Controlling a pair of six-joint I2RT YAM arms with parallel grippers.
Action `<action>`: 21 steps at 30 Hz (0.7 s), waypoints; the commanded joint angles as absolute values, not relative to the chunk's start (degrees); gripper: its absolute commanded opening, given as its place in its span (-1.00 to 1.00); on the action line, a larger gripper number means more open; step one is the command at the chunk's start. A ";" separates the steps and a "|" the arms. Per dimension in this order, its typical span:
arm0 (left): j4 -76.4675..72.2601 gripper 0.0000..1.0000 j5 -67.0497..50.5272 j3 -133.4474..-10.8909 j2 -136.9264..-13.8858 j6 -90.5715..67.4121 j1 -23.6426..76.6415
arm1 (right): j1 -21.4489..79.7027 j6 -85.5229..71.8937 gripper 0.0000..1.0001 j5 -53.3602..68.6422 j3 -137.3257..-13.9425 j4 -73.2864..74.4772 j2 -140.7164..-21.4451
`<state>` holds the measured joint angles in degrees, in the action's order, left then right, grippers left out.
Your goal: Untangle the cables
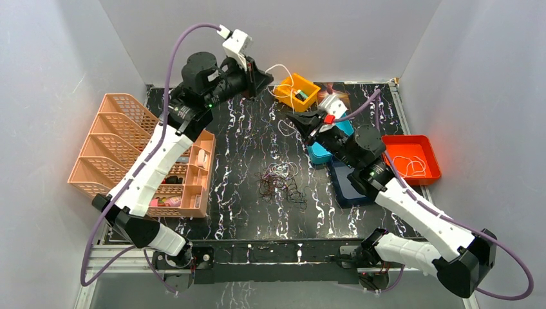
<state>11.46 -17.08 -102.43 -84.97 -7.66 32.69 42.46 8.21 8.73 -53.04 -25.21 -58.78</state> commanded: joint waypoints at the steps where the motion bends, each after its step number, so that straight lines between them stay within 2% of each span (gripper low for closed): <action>1: 10.65 -0.71 -16.28 -96.61 -82.51 -10.85 32.58 | 42.48 2.51 -1.00 -1.56 -55.50 -15.70 -56.86; 3: 9.87 -0.45 -17.11 -93.82 -82.31 -11.90 32.54 | 42.49 1.09 -1.00 -4.41 -56.28 -12.20 -56.56; 6: 9.33 -0.22 -17.69 -91.11 -82.28 -12.86 32.55 | 42.52 -0.20 -1.00 -9.30 -58.42 -7.09 -57.39; 14: 11.37 0.18 -16.00 -87.41 -81.85 -11.93 32.52 | 40.29 -2.88 -1.00 -19.19 -60.03 -1.53 -59.60; 16: 12.04 0.33 -15.55 -86.69 -81.75 -11.55 32.52 | 38.47 -3.70 -1.00 -19.63 -60.53 -0.16 -60.63; 21: 13.19 0.44 -14.29 -84.74 -81.15 -11.21 32.51 | 32.48 -6.36 -1.00 -15.36 -59.96 0.66 -62.29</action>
